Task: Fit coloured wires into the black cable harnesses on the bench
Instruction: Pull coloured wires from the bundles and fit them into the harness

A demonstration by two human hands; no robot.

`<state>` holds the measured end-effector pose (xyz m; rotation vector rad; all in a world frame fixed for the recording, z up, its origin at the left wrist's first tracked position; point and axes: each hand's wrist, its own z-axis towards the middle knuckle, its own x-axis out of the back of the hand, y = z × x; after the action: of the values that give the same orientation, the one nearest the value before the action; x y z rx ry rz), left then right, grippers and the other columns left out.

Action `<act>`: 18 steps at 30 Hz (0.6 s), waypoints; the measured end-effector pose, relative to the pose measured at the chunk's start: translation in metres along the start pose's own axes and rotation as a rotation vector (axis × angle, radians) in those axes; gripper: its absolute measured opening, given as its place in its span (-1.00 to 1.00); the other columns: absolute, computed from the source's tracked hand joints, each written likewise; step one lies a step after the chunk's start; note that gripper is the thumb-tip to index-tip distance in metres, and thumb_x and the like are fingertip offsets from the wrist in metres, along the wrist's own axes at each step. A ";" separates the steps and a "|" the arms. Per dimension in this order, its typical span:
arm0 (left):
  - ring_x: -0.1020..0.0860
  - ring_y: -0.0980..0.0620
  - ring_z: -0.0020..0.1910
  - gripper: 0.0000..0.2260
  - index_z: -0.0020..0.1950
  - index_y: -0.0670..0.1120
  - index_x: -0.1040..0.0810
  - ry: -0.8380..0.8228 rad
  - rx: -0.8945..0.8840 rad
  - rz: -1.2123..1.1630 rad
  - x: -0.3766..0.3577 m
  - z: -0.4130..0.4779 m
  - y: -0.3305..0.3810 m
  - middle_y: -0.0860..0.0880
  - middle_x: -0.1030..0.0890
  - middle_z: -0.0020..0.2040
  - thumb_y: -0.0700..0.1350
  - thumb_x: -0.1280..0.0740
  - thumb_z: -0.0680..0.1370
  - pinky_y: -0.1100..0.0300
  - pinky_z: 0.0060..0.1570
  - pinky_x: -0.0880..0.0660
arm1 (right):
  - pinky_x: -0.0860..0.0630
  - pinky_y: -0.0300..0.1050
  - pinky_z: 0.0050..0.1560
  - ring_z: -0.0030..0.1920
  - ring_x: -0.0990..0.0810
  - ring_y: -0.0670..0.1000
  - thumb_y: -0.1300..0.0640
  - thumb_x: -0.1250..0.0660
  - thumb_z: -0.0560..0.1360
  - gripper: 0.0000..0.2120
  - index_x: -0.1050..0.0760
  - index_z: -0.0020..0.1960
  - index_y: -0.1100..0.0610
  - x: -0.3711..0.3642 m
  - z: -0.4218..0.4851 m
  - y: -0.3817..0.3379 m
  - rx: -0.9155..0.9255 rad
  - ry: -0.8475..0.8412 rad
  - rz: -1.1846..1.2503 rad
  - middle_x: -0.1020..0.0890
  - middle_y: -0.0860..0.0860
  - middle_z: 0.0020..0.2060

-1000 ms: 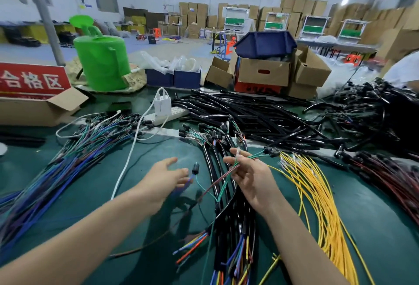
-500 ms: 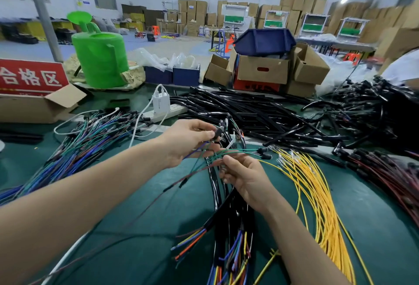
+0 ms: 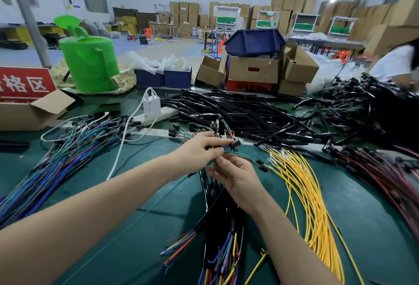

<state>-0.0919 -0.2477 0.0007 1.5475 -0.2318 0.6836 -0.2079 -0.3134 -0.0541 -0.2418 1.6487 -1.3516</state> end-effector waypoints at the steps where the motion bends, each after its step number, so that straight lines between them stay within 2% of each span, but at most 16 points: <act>1: -0.54 0.09 0.09 -0.70 0.28 0.25 -0.48 -0.048 0.012 -0.028 -0.001 -0.008 -0.002 0.08 -0.44 0.26 -0.10 -0.21 0.62 0.15 -0.01 -0.55 | -0.59 -0.22 -0.21 -0.27 -0.66 -0.01 0.27 -0.26 0.47 -0.87 -0.53 -0.05 0.30 0.000 -0.001 -0.001 -0.006 -0.005 0.006 -0.66 0.09 -0.27; 3: -0.61 0.09 -0.26 -0.61 0.30 0.39 -0.34 -0.137 0.011 -0.072 -0.003 -0.025 -0.008 0.06 -0.54 0.15 -0.11 -0.17 0.64 0.16 -0.34 -0.55 | -0.57 -0.24 -0.25 -0.30 -0.64 -0.04 0.25 -0.25 0.50 -0.89 -0.52 -0.05 0.27 -0.002 -0.002 -0.002 -0.023 -0.007 0.015 -0.68 0.07 -0.26; 4: -0.56 0.10 -0.42 -0.54 0.32 0.42 -0.26 -0.144 0.009 -0.078 -0.005 -0.031 -0.013 0.06 -0.57 0.11 -0.15 -0.16 0.64 0.21 -0.48 -0.47 | -0.55 -0.25 -0.30 -0.34 -0.62 -0.06 0.26 -0.22 0.53 -0.90 -0.51 -0.05 0.24 -0.003 -0.003 -0.003 -0.033 0.004 0.027 -0.68 0.05 -0.27; 6: -0.40 0.11 -0.59 -0.46 0.39 0.38 -0.13 -0.108 0.052 -0.174 -0.008 -0.041 -0.023 0.01 -0.65 -0.06 -0.23 -0.13 0.64 0.30 -0.59 -0.31 | -0.43 -0.30 -0.45 -0.44 -0.52 -0.08 0.27 -0.16 0.59 -0.87 -0.47 -0.07 0.19 -0.005 -0.004 -0.007 -0.048 0.059 0.054 -0.68 0.05 -0.27; 7: -0.33 0.12 -0.62 -0.49 0.42 0.29 -0.15 -0.098 0.080 -0.241 -0.008 -0.046 -0.027 -0.01 -0.66 -0.19 -0.24 -0.12 0.64 0.33 -0.61 -0.26 | -0.37 -0.32 -0.49 -0.47 -0.47 -0.09 0.26 -0.13 0.60 -0.86 -0.44 -0.07 0.17 -0.005 -0.004 -0.012 -0.043 0.101 0.060 -0.68 0.07 -0.26; 8: -0.27 0.13 -0.63 -0.58 0.41 0.17 -0.26 -0.112 0.095 -0.293 -0.006 -0.051 -0.030 -0.01 -0.63 -0.31 -0.24 -0.11 0.65 0.35 -0.62 -0.22 | -0.35 -0.32 -0.50 -0.49 -0.45 -0.09 0.24 -0.11 0.62 -0.86 -0.42 -0.07 0.17 -0.003 -0.004 -0.019 -0.027 0.148 0.062 -0.68 0.08 -0.26; 9: -0.24 0.14 -0.63 -0.68 0.34 0.06 -0.41 -0.155 0.106 -0.326 -0.003 -0.056 -0.035 0.00 -0.59 -0.38 -0.23 -0.10 0.65 0.36 -0.63 -0.19 | -0.37 -0.32 -0.50 -0.49 -0.45 -0.08 0.23 -0.10 0.62 -0.86 -0.41 -0.06 0.18 0.000 -0.004 -0.030 -0.003 0.195 0.054 -0.68 0.09 -0.27; 11: -0.21 0.14 -0.60 -0.74 0.14 -0.03 -0.60 -0.281 0.126 -0.400 0.005 -0.067 -0.044 0.02 -0.51 -0.42 -0.16 -0.12 0.65 0.35 -0.60 -0.18 | -0.42 -0.31 -0.50 -0.50 -0.46 -0.09 0.21 -0.10 0.63 -0.85 -0.41 -0.07 0.18 0.005 -0.004 -0.056 0.068 0.286 0.011 -0.66 0.08 -0.34; 13: -0.18 0.14 -0.55 -0.77 0.09 -0.04 -0.64 -0.401 0.128 -0.509 0.014 -0.076 -0.051 0.03 -0.44 -0.42 -0.01 -0.23 0.60 0.34 -0.56 -0.18 | -0.41 -0.34 -0.51 -0.54 -0.45 -0.11 0.22 -0.10 0.64 -0.82 -0.40 -0.10 0.16 0.006 0.001 -0.088 0.136 0.365 -0.098 -0.63 0.05 -0.42; 15: -0.15 0.15 -0.54 -0.67 0.04 -0.09 -0.65 -0.474 0.130 -0.663 0.015 -0.080 -0.055 0.04 -0.39 -0.44 0.14 -0.39 0.46 0.37 -0.58 -0.17 | -0.41 -0.36 -0.51 -0.54 -0.45 -0.11 0.23 -0.08 0.65 -0.81 -0.39 -0.10 0.17 0.004 0.013 -0.119 0.189 0.403 -0.204 -0.61 0.07 -0.42; 16: -0.15 0.15 -0.54 -0.64 -0.02 -0.10 -0.65 -0.476 0.137 -0.745 0.010 -0.080 -0.056 0.04 -0.37 -0.46 0.17 -0.44 0.40 0.37 -0.59 -0.17 | -0.42 -0.35 -0.50 -0.52 -0.46 -0.09 0.24 -0.06 0.65 -0.80 -0.39 -0.10 0.19 0.002 0.022 -0.133 0.214 0.411 -0.234 -0.61 0.11 -0.38; 18: -0.14 0.14 -0.52 -0.70 -0.13 -0.10 -0.64 -0.470 0.139 -0.896 -0.010 -0.078 -0.053 0.05 -0.32 -0.47 0.14 -0.41 0.41 0.38 -0.59 -0.17 | -0.45 -0.34 -0.47 -0.48 -0.50 -0.07 0.27 -0.04 0.65 -0.80 -0.39 -0.08 0.20 -0.007 0.040 -0.158 0.251 0.406 -0.274 -0.59 0.16 -0.27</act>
<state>-0.0932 -0.1699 -0.0522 1.7176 0.1737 -0.3779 -0.2362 -0.3933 0.0849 -0.0452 1.7950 -1.8966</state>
